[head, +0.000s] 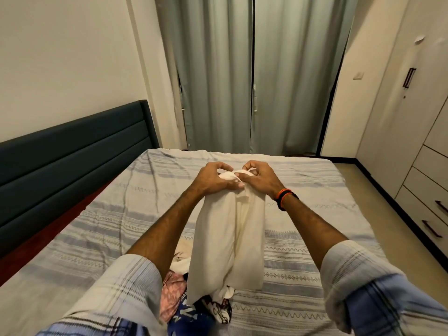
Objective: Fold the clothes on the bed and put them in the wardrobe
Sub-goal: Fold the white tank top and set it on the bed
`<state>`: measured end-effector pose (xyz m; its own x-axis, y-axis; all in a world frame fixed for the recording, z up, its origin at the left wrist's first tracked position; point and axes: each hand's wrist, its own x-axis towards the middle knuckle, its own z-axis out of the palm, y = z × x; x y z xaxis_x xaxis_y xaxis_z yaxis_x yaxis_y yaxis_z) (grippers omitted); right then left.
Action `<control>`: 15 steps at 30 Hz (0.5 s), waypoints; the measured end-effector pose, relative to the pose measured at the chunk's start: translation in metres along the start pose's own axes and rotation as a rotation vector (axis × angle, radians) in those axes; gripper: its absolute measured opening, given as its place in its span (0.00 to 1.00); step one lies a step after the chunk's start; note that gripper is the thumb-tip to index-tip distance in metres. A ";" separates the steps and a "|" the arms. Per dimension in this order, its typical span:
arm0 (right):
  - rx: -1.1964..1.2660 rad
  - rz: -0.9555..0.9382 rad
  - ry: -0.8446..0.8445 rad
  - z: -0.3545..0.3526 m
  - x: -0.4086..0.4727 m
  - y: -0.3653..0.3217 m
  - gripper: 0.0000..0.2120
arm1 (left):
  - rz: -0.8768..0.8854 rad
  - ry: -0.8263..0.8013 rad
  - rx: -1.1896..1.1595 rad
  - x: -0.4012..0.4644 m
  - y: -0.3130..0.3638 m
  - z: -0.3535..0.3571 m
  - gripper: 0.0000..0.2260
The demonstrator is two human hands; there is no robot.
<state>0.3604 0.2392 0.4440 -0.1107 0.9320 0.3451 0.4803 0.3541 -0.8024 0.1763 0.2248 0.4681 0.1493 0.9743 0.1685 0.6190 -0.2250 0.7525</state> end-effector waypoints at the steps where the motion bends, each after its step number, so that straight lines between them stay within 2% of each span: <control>1: 0.004 -0.027 -0.022 0.003 0.001 -0.004 0.07 | 0.024 -0.028 0.035 0.000 0.001 0.000 0.24; 3: 0.014 -0.070 -0.048 0.007 0.003 -0.008 0.05 | 0.065 -0.045 0.120 0.002 0.001 -0.002 0.19; 5: 0.022 -0.068 -0.053 0.007 0.005 -0.010 0.07 | 0.105 -0.024 0.216 0.003 -0.001 -0.008 0.13; 8: -0.113 -0.033 -0.174 0.001 0.005 -0.008 0.11 | 0.122 0.104 0.282 0.007 -0.005 -0.019 0.07; 10: -0.242 0.006 -0.294 -0.002 0.002 -0.004 0.13 | 0.107 0.183 0.266 0.008 -0.007 -0.025 0.08; 15: -0.230 0.129 -0.435 -0.005 -0.007 0.014 0.10 | 0.073 0.342 0.188 0.004 -0.013 -0.037 0.09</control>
<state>0.3720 0.2367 0.4328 -0.3669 0.9300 -0.0237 0.6876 0.2540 -0.6802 0.1407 0.2313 0.4825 -0.0474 0.8952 0.4432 0.7513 -0.2604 0.6064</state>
